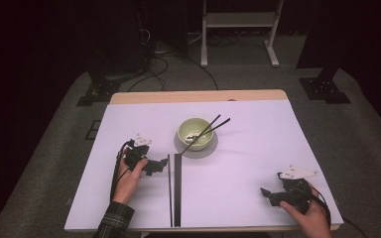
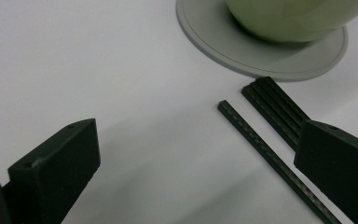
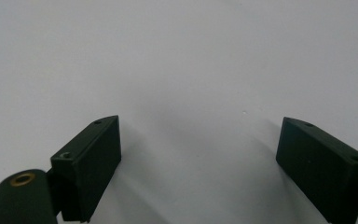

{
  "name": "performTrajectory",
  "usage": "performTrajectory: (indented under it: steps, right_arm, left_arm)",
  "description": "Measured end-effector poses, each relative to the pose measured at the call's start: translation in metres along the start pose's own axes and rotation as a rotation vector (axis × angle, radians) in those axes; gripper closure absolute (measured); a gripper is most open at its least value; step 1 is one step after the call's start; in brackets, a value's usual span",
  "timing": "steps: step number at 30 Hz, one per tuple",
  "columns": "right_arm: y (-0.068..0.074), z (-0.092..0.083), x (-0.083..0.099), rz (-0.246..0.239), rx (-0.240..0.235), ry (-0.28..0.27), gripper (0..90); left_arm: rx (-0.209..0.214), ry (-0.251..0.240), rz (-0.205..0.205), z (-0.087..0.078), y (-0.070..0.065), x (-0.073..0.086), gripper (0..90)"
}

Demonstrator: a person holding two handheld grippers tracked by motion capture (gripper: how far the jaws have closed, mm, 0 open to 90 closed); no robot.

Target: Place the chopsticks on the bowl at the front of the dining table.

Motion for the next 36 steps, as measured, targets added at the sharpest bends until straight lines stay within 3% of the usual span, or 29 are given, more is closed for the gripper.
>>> performTrajectory:
  steps: [16,26,27,36]
  right_arm:
    - [0.0,0.0,0.0,0.0,0.0,0.0,12.3]
    - [0.0,0.0,0.0,0.0,0.0,0.0,12.3]
    - [0.0,0.0,0.0,-0.001,0.0,-0.001,12.3]
    - [0.0,0.0,0.0,-0.001,0.0,-0.001,12.3]
  left_arm:
    - [0.016,-0.033,0.007,-0.023,-0.014,0.017,0.0]
    - [0.034,-0.036,-0.002,-0.032,-0.034,0.033,0.0]
    - [0.041,-0.036,-0.004,-0.034,-0.041,0.037,0.0]
    - [0.052,-0.014,0.024,-0.039,-0.064,0.052,0.0]
Point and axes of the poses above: each handheld gripper's, and its own axes: z roughly forward along the jaws, x roughly out of its underside, y roughly to its left, the point moved 8 cm from there along z, roughly forward along the jaws, and after that the axes turned 1 degree about -y, right-handed, at the moved point
